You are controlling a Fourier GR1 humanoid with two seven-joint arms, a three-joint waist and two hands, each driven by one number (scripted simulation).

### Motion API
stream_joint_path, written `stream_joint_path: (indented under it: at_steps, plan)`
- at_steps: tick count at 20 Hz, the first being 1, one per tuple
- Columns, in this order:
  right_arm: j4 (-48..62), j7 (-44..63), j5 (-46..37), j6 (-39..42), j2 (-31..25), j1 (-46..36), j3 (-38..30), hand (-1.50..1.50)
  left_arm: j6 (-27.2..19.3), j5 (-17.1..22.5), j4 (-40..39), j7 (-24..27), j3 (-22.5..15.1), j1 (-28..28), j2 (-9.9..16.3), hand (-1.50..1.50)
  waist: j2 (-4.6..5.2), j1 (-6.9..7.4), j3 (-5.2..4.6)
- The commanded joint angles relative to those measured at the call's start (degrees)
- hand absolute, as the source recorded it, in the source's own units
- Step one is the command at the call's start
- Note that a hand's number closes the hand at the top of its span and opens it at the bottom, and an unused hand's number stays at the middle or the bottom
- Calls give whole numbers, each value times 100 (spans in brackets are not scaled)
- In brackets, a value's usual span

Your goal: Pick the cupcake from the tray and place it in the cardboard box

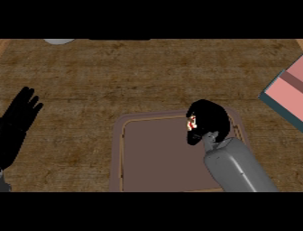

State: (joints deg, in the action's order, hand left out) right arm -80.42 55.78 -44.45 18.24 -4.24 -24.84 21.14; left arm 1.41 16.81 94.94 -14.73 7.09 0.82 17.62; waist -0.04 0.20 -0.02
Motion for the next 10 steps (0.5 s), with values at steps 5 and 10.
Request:
stream_joint_path:
  at_steps: [5, 10]
  plan:
    - [-262, -107, -466, 205, 84, 150, -131, 150, 95, -211, -294, 78, 166, 243, -182, 0, 2, -17, 1]
    - [-372, -2321, 35, 575, -1094, 609, 82, 150, 161, -146, -202, 100, 205, 0, -126, 0, 7, -53, 4]
